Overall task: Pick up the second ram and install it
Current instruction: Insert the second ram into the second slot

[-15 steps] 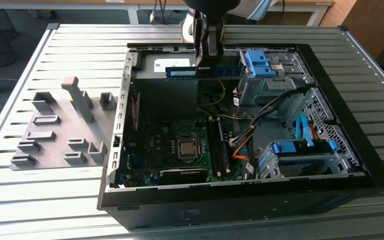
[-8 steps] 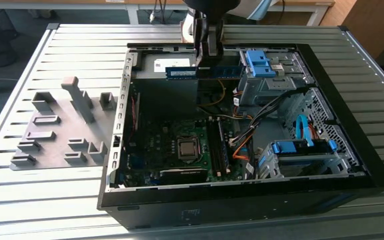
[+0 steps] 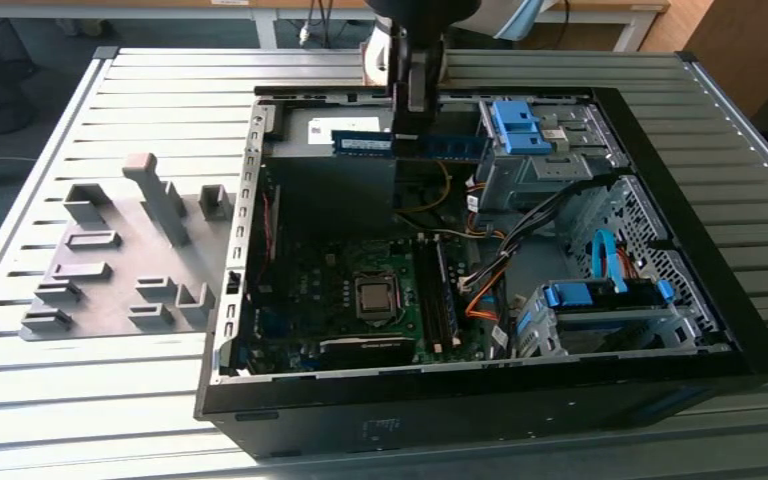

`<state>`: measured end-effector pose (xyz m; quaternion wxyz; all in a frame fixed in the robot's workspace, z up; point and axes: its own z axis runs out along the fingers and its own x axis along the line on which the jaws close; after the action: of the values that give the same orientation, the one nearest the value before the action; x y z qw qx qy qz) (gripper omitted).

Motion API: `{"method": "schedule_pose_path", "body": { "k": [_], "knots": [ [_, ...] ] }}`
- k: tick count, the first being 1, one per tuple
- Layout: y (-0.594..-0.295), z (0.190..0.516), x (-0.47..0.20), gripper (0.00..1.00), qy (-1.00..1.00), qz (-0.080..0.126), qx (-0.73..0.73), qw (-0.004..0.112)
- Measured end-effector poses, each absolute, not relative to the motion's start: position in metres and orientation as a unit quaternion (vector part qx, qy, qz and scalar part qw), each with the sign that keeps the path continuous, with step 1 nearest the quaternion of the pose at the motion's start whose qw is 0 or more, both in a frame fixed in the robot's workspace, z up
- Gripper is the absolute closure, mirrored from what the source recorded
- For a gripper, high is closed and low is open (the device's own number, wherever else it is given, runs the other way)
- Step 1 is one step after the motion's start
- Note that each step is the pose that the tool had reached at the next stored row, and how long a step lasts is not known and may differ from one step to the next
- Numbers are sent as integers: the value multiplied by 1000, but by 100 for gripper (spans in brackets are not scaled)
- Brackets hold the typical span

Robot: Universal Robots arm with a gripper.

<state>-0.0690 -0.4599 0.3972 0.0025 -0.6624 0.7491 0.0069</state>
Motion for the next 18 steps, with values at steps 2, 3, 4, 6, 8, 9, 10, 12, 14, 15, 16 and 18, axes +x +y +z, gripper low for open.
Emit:
{"method": "schedule_pose_path", "body": {
  "k": [2,3,4,6,8,9,10,12,14,15,16,18],
  "knots": [
    [-460,397,-69,86,761,7,-649,3],
    [-460,397,-69,86,766,7,-642,3],
    [-460,397,-69,86,772,7,-635,3],
    [-460,397,-69,86,783,7,-622,3],
    [-460,396,-69,86,793,7,-609,3],
    [-460,396,-69,86,798,6,-603,3],
    [-460,396,-69,86,803,6,-596,3],
    [-460,396,-69,86,811,6,-585,3],
    [-460,396,-69,86,818,6,-575,3],
    [-460,396,-69,86,820,5,-572,2],
    [-460,395,-69,86,822,5,-569,2],
    [-460,395,-69,86,827,5,-562,2]
  ]
}}
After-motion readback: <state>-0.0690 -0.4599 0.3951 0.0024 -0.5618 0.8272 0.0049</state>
